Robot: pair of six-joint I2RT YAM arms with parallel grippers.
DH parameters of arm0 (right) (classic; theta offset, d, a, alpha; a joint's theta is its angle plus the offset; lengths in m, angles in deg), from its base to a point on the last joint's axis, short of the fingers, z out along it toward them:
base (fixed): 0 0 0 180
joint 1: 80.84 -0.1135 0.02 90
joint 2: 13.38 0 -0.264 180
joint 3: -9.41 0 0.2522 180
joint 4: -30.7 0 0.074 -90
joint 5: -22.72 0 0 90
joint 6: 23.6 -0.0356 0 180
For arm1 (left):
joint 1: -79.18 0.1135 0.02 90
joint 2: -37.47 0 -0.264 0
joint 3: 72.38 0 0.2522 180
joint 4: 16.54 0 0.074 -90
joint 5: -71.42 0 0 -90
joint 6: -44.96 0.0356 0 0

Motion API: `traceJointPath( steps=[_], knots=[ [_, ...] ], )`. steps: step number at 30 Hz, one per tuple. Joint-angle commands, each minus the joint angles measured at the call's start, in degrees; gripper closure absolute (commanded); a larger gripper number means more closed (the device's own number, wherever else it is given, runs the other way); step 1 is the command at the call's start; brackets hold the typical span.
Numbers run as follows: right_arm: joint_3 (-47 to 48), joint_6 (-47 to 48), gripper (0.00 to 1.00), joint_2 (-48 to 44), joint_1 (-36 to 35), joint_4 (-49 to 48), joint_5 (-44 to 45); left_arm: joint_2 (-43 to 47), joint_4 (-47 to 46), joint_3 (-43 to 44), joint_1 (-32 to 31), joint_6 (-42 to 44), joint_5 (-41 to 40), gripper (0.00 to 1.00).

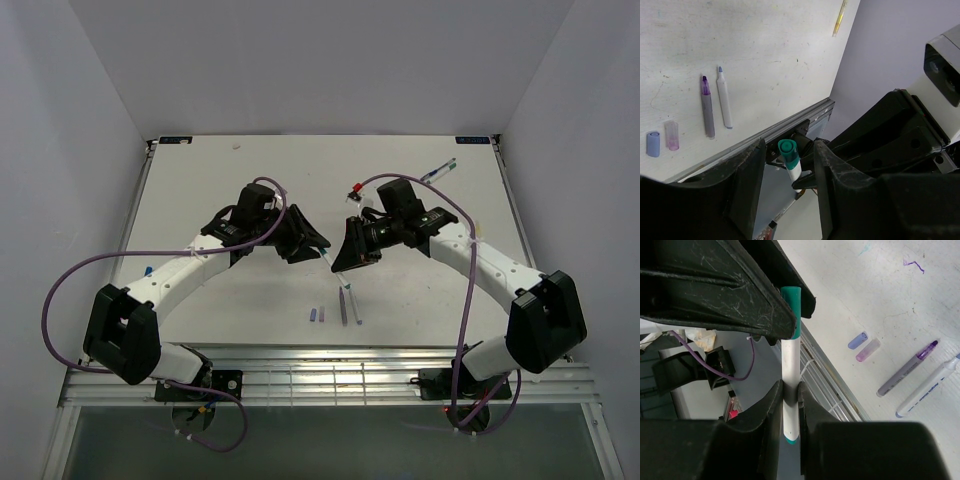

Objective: Open the pen caps

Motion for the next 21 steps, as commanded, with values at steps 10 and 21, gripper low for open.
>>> traceJointPath(
  steps=[10,21],
  knots=[
    [-0.3,-2.5,0.92,0.9,-1.6,-4.9,-0.6,2.1,-1.2,0.0,-0.5,-0.3,1.0,0.64],
    [2.0,0.1,0.6,2.8,-2.1,-2.5,-0.3,3.0,-1.9,-1.2,-0.5,-0.8,1.0,1.0]
  ],
)
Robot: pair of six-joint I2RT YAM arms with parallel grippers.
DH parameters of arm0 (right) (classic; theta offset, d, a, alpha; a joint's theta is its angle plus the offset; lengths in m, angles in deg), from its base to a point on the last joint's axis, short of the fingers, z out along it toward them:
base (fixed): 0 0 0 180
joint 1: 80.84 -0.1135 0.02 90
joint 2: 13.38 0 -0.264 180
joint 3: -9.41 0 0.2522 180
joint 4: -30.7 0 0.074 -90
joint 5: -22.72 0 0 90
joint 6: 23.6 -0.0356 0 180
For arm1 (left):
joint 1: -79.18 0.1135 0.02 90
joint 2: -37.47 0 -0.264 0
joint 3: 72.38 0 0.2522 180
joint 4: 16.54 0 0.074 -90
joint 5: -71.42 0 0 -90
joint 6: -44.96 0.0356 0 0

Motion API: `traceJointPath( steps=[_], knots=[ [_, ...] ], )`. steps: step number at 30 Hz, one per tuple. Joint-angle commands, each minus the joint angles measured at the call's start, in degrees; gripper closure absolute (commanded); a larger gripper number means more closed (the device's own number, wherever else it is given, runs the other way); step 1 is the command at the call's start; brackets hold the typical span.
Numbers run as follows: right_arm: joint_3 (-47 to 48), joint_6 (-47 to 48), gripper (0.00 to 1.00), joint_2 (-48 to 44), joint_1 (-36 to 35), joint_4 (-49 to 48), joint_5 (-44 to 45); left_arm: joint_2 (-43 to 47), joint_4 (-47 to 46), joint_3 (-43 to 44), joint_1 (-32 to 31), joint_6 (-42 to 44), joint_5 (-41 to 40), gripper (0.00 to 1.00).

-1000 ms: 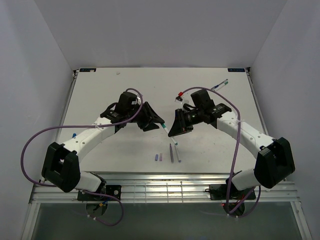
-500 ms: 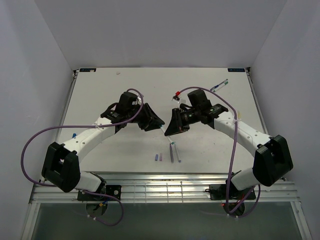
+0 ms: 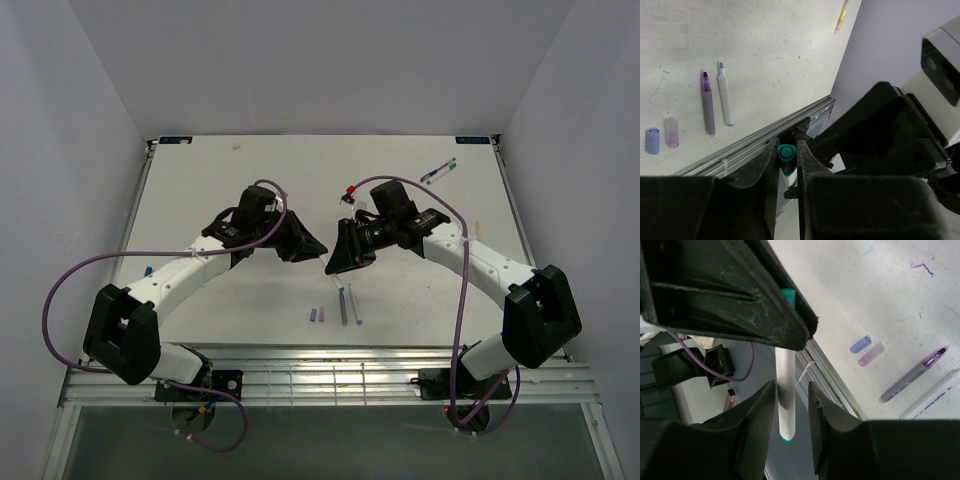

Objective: Open the pen caps

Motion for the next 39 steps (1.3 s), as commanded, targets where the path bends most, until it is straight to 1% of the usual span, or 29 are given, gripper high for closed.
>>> traceJointPath(
  steps=[1,3,5,7,8,9,10,11,13,15,17,18,19,20,21,22,25,27,28,30,31,32,33,34,35,36,37,38,39],
  knots=[
    [2.3,1.8,0.57,1.3,-0.4,0.2,-0.4,3.0,-1.6,-0.3,-0.2,-0.2,0.6,1.0],
    [3.6,2.1,0.53,2.6,-0.4,0.2,-0.5,3.0,-1.8,-0.1,-0.2,-0.3,0.6,1.0],
    [4.4,2.3,0.52,3.4,-0.6,0.7,-0.4,2.9,-2.0,0.2,-0.2,-0.4,0.6,1.0],
    [5.6,2.4,0.55,4.5,-0.8,1.1,-0.4,2.5,-2.2,0.5,-0.2,-0.4,0.7,1.0],
    [5.9,2.5,0.57,4.8,-0.9,1.2,-0.1,2.4,-2.1,0.6,-0.2,-0.4,0.7,1.0],
    [6.5,2.6,0.64,5.3,-1.1,1.5,0.0,2.4,-2.1,0.9,-0.2,-0.4,0.7,1.0],
    [6.6,2.8,0.68,5.4,-1.2,1.6,0.4,2.0,-2.1,1.1,-0.2,-0.5,0.7,1.0],
    [6.6,3.0,0.79,5.5,-1.3,1.6,0.7,1.7,-2.1,1.2,-0.2,-0.6,0.7,1.0],
    [7.0,3.8,0.9,5.6,-1.7,2.1,1.8,0.8,-1.9,2.0,-0.2,-0.8,0.6,1.0],
    [7.4,5.1,0.92,5.3,-2.4,4.2,3.8,-0.2,0.5,3.8,-0.2,-1.0,-0.4,1.0],
    [8.1,7.5,0.92,4.7,-3.3,7.9,10.3,-2.1,4.3,5.8,-0.2,-1.3,-3.0,1.0],
    [8.1,8.3,0.92,3.5,-4.6,8.8,13.3,-2.8,4.8,6.9,0.2,-1.4,-3.6,1.0],
    [7.5,9.2,0.92,2.8,-5.4,9.6,19.1,-3.6,4.8,9.1,0.4,-1.4,-3.8,1.0],
    [7.3,10.6,0.92,2.2,-6.3,10.9,22.5,-5.0,4.8,10.2,0.5,-1.3,-4.4,1.0],
    [7.1,11.2,0.92,1.3,-8.1,13.7,25.6,-5.6,4.8,11.4,1.0,-1.2,-5.1,1.0],
    [6.8,11.7,0.92,1.0,-8.8,14.9,31.3,-6.2,4.8,13.4,1.3,-1.0,-5.8,1.0],
    [3.9,11.9,0.92,-1.6,-10.6,17.6,40.0,-8.7,4.3,15.5,3.0,-1.4,-5.9,1.0],
    [1.8,12.1,0.92,-3.6,-10.7,18.2,41.6,-8.9,1.2,15.1,3.5,-1.7,-5.2,1.0],
    [1.5,12.2,0.92,-4.1,-10.6,18.3,40.9,-8.7,-0.4,14.8,3.7,-1.7,-4.8,1.0],
    [1.1,13.1,0.92,-5.2,-10.2,17.4,36.0,-8.1,-5.3,12.9,3.7,-1.2,-3.4,1.0],
    [1.1,13.7,0.92,-5.2,-9.5,15.7,26.0,-7.1,-7.1,12.0,3.7,-1.0,-2.9,1.0],
    [0.9,13.0,0.92,-5.2,-8.9,14.4,21.4,-6.4,-11.4,10.8,3.7,-0.7,-2.4,1.0],
    [-0.3,12.0,0.92,-5.9,-7.7,12.5,17.3,-5.3,-14.2,7.5,3.7,-0.8,-2.1,1.0],
    [-1.3,9.0,0.92,-6.1,-6.7,6.5,6.5,-2.7,-16.8,5.7,3.7,-1.1,-1.6,1.0],
    [-2.7,6.4,0.92,-6.7,-4.4,2.7,0.8,-1.4,-21.4,4.0,3.7,-1.4,-1.5,1.0],
    [-5.2,3.6,0.92,-6.8,-3.4,-0.9,-3.5,-0.4,-23.1,1.5,3.7,-1.5,-1.6,1.0],
    [-6.2,-2.5,0.92,-6.9,-2.6,-4.8,-11.1,1.5,-23.9,0.5,3.7,-1.5,-1.8,1.0],
    [-6.9,-5.8,0.92,-6.9,-1.3,-12.4,-14.6,2.2,-25.6,-0.3,3.7,-1.4,-1.8,1.0],
    [-7.6,-8.8,0.92,-6.8,-1.1,-15.8,-19.4,3.0,-26.0,-1.1,3.7,-1.0,-2.1,1.0]
  ],
)
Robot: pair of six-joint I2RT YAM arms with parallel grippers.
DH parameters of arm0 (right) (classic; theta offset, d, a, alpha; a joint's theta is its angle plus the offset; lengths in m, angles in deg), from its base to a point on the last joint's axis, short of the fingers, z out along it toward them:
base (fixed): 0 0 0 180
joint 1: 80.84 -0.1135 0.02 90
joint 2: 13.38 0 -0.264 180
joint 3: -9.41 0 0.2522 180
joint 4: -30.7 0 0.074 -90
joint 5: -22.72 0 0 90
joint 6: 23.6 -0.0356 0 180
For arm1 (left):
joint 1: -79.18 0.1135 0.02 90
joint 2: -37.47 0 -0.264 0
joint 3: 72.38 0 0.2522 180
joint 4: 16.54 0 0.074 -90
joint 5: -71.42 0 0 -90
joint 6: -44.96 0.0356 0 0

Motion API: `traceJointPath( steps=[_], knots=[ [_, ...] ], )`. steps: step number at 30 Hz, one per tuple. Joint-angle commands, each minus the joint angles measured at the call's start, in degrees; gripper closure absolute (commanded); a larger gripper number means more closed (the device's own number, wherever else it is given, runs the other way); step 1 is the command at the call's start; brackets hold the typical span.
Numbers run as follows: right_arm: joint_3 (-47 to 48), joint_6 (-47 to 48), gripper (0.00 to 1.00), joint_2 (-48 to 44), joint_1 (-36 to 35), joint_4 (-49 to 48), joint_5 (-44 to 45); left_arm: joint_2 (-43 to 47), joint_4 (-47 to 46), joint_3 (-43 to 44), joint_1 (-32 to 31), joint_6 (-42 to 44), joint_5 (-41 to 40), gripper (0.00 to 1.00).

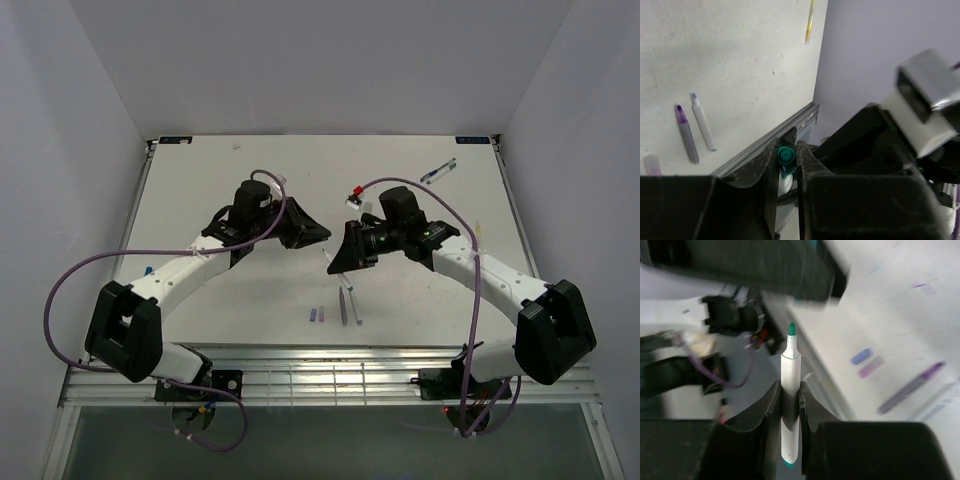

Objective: Open the pen caps

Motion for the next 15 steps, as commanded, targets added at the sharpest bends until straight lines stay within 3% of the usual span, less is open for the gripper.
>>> traceJointPath(
  steps=[1,5,8,9,12,15],
  knots=[
    [-3.4,-14.4,0.92,-1.0,0.6,-12.3,-29.3,5.9,-13.5,-0.3,2.6,-0.4,-5.4,1.0],
    [-2.2,-20.3,0.92,-0.3,1.0,-18.1,-31.7,5.6,-9.0,3.1,3.2,1.8,-7.6,1.0],
    [4.1,-8.9,0.92,1.1,1.0,-0.3,-24.3,3.8,-0.1,8.6,3.4,3.6,-10.1,1.0],
    [6.0,-1.1,0.92,1.7,1.0,10.5,-17.8,2.5,2.1,9.8,3.4,4.2,-10.2,1.0],
    [6.9,3.7,0.92,1.2,1.1,16.5,-7.4,0.2,11.6,13.2,3.4,6.4,-10.7,1.0],
    [2.9,4.2,0.92,-1.3,1.7,17.9,-2.7,0.3,17.7,11.6,3.5,9.8,-10.7,1.0]
  ],
)
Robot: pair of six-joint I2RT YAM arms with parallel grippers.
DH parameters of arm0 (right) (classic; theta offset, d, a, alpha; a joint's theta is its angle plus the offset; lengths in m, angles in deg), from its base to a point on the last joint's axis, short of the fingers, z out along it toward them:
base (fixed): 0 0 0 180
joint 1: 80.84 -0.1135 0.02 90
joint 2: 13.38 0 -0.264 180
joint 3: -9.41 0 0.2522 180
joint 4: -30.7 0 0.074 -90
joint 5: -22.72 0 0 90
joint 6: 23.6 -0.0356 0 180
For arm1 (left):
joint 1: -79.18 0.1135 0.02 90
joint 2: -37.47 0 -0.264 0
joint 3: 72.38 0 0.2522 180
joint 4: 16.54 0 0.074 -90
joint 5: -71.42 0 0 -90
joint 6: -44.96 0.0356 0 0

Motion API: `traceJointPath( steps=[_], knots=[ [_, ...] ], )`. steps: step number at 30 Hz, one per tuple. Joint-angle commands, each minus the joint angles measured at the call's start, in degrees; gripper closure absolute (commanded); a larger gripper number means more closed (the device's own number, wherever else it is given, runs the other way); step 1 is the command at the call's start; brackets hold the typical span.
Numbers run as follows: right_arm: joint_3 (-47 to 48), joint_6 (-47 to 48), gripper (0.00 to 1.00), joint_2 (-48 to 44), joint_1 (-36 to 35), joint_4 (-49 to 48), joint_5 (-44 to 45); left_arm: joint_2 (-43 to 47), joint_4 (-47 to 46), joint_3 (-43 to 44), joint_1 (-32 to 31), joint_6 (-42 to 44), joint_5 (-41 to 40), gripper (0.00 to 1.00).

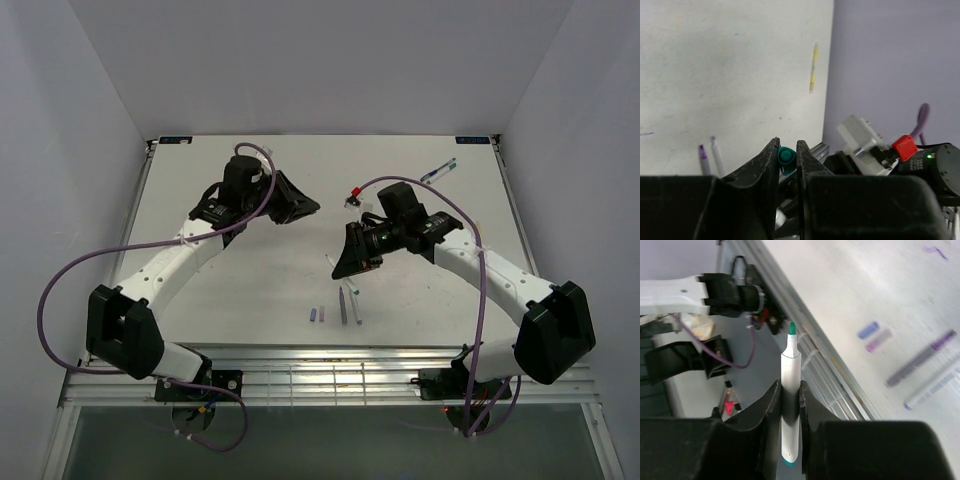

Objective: Open the pen caps

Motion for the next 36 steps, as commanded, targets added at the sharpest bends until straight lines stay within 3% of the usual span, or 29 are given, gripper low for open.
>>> traceJointPath(
  steps=[1,7,12,17,36],
  knots=[
    [-2.9,5.4,0.92,-2.9,0.8,8.5,12.2,1.1,12.0,-1.9,0.2,5.1,-1.4,1.0],
    [-8.5,8.5,0.92,-6.1,0.9,8.3,28.8,7.4,12.2,-13.8,-0.2,9.4,1.7,1.0],
    [-11.4,9.8,0.92,-3.7,1.0,6.9,37.3,6.7,12.2,-18.2,-5.6,11.3,0.7,1.0],
    [-15.9,9.2,0.92,-1.4,1.0,1.9,37.3,5.3,12.6,-20.5,-10.0,11.2,-2.7,0.99],
    [-18.7,8.9,0.9,3.0,0.9,-6.4,36.5,0.0,11.4,-25.2,-10.3,15.5,-4.7,0.91]
  ],
)
